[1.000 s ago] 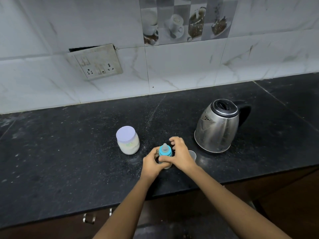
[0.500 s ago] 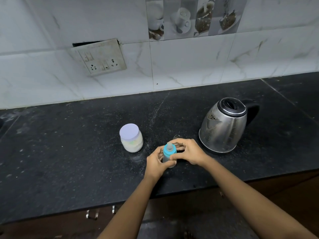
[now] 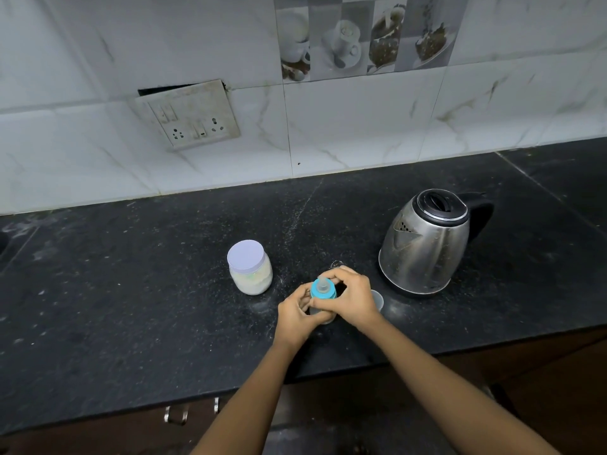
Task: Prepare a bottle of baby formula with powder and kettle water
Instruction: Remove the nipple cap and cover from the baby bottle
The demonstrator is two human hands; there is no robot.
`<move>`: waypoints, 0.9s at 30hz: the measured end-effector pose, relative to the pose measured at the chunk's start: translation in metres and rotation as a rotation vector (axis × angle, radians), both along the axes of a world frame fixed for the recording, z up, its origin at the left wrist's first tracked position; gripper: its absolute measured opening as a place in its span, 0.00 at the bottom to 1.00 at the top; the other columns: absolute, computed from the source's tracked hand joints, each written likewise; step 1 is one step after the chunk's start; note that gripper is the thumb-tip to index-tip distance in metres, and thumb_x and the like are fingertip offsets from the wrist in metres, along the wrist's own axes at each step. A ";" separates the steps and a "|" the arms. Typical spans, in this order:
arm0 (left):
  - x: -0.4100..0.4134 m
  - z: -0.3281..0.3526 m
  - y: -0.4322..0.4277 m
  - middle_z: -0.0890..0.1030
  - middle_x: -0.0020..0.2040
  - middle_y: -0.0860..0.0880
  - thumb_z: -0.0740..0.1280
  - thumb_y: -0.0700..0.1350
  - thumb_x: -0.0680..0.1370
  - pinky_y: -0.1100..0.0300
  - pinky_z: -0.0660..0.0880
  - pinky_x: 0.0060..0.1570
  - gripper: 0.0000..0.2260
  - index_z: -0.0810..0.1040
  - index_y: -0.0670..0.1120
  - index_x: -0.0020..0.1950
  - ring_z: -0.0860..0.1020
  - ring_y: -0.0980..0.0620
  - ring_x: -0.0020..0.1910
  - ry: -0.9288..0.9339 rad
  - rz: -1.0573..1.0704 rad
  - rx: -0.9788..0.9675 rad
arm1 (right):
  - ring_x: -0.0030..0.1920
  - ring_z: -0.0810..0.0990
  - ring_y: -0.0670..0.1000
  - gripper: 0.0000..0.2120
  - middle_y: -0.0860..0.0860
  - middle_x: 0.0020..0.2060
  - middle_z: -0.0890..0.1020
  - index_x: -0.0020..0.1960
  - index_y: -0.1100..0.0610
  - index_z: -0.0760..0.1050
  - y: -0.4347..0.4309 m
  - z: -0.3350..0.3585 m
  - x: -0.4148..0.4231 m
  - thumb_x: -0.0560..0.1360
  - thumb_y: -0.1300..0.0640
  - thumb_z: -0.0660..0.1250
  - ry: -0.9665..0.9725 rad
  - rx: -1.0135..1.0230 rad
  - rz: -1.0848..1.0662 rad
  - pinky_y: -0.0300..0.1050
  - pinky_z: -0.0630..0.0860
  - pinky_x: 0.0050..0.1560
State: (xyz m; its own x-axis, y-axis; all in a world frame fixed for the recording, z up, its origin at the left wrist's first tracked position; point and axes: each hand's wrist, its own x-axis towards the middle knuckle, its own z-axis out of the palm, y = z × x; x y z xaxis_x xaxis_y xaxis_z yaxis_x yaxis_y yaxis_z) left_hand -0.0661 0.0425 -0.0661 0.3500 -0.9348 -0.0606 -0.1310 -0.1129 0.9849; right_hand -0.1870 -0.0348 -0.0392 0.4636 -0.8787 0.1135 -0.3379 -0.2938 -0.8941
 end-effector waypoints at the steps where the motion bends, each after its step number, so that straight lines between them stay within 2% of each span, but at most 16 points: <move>1: 0.000 0.000 0.000 0.83 0.53 0.53 0.78 0.35 0.65 0.66 0.75 0.52 0.26 0.77 0.49 0.59 0.80 0.58 0.54 -0.006 -0.004 0.005 | 0.44 0.80 0.42 0.18 0.47 0.43 0.81 0.45 0.51 0.82 -0.005 0.003 -0.002 0.57 0.59 0.81 0.008 0.010 0.074 0.35 0.74 0.46; 4: 0.001 0.000 0.001 0.82 0.54 0.54 0.79 0.38 0.65 0.69 0.74 0.53 0.26 0.76 0.50 0.60 0.79 0.61 0.55 -0.025 -0.012 0.016 | 0.50 0.82 0.44 0.22 0.47 0.46 0.83 0.52 0.55 0.83 -0.027 0.018 -0.012 0.59 0.65 0.80 0.016 0.161 0.328 0.38 0.76 0.53; 7: 0.001 0.000 0.000 0.81 0.56 0.54 0.79 0.37 0.66 0.71 0.72 0.53 0.26 0.75 0.52 0.60 0.79 0.62 0.55 -0.033 -0.024 0.023 | 0.56 0.82 0.49 0.28 0.52 0.52 0.84 0.60 0.57 0.77 -0.047 0.032 -0.018 0.63 0.69 0.78 0.098 0.285 0.541 0.43 0.77 0.59; 9: 0.002 -0.001 -0.001 0.81 0.56 0.55 0.79 0.38 0.66 0.71 0.72 0.54 0.27 0.74 0.54 0.61 0.78 0.62 0.56 -0.036 -0.009 0.025 | 0.53 0.83 0.49 0.28 0.53 0.51 0.84 0.61 0.56 0.73 -0.049 0.032 -0.019 0.65 0.70 0.77 0.085 0.281 0.473 0.44 0.78 0.56; 11: 0.001 -0.004 -0.001 0.80 0.56 0.58 0.79 0.39 0.66 0.71 0.72 0.55 0.28 0.74 0.56 0.61 0.78 0.63 0.57 -0.033 -0.005 0.030 | 0.49 0.84 0.50 0.20 0.54 0.48 0.84 0.57 0.55 0.75 -0.045 0.024 -0.022 0.69 0.68 0.74 -0.004 0.205 0.283 0.47 0.79 0.54; 13: 0.000 -0.007 -0.001 0.80 0.57 0.58 0.78 0.39 0.66 0.70 0.72 0.56 0.28 0.74 0.56 0.61 0.78 0.62 0.57 -0.028 -0.014 0.022 | 0.50 0.84 0.49 0.14 0.53 0.49 0.83 0.55 0.53 0.77 -0.038 0.016 -0.028 0.74 0.68 0.69 -0.032 0.147 0.240 0.47 0.78 0.56; 15: -0.001 -0.009 -0.002 0.81 0.57 0.57 0.79 0.39 0.66 0.68 0.73 0.57 0.28 0.74 0.56 0.60 0.78 0.61 0.57 -0.012 -0.006 0.017 | 0.58 0.80 0.46 0.18 0.49 0.55 0.82 0.59 0.51 0.77 -0.027 0.012 -0.032 0.74 0.67 0.68 0.001 0.143 0.349 0.41 0.75 0.60; 17: -0.001 -0.011 -0.001 0.81 0.56 0.56 0.79 0.39 0.65 0.66 0.73 0.57 0.28 0.74 0.55 0.61 0.78 0.60 0.57 -0.008 0.011 0.004 | 0.65 0.74 0.42 0.27 0.45 0.63 0.77 0.67 0.49 0.71 -0.017 0.009 -0.031 0.71 0.61 0.73 0.085 0.111 0.453 0.36 0.70 0.65; 19: -0.001 -0.013 -0.002 0.81 0.57 0.55 0.79 0.40 0.65 0.65 0.73 0.58 0.29 0.74 0.56 0.61 0.78 0.60 0.58 -0.020 0.017 0.004 | 0.66 0.71 0.38 0.34 0.41 0.65 0.74 0.70 0.47 0.68 -0.011 0.006 -0.025 0.68 0.55 0.77 0.163 0.031 0.442 0.35 0.67 0.66; 23: -0.002 -0.014 -0.001 0.81 0.57 0.55 0.79 0.37 0.65 0.65 0.73 0.59 0.30 0.74 0.55 0.62 0.78 0.60 0.58 -0.017 0.007 0.022 | 0.61 0.77 0.40 0.28 0.44 0.58 0.80 0.63 0.52 0.76 -0.013 0.009 -0.018 0.66 0.63 0.77 0.052 0.093 0.336 0.38 0.71 0.65; 25: -0.003 -0.013 0.000 0.81 0.58 0.55 0.79 0.38 0.65 0.68 0.72 0.58 0.30 0.74 0.53 0.63 0.77 0.61 0.59 -0.023 0.005 0.025 | 0.61 0.76 0.39 0.27 0.43 0.58 0.80 0.63 0.53 0.76 -0.014 0.012 -0.020 0.66 0.66 0.76 0.037 0.125 0.344 0.35 0.69 0.65; 27: -0.004 -0.013 0.001 0.81 0.58 0.54 0.78 0.38 0.66 0.70 0.72 0.56 0.29 0.74 0.50 0.64 0.78 0.60 0.58 -0.018 0.006 0.020 | 0.62 0.77 0.41 0.28 0.45 0.59 0.80 0.63 0.53 0.75 -0.014 0.014 -0.021 0.65 0.66 0.76 -0.004 0.158 0.349 0.37 0.70 0.66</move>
State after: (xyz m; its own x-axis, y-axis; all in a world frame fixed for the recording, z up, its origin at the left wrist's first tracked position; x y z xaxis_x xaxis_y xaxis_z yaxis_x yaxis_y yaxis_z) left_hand -0.0704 0.0437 -0.0790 0.3568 -0.9313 -0.0728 -0.1481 -0.1334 0.9799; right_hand -0.2080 -0.0485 -0.0254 0.7381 -0.6747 -0.0081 -0.2382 -0.2494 -0.9387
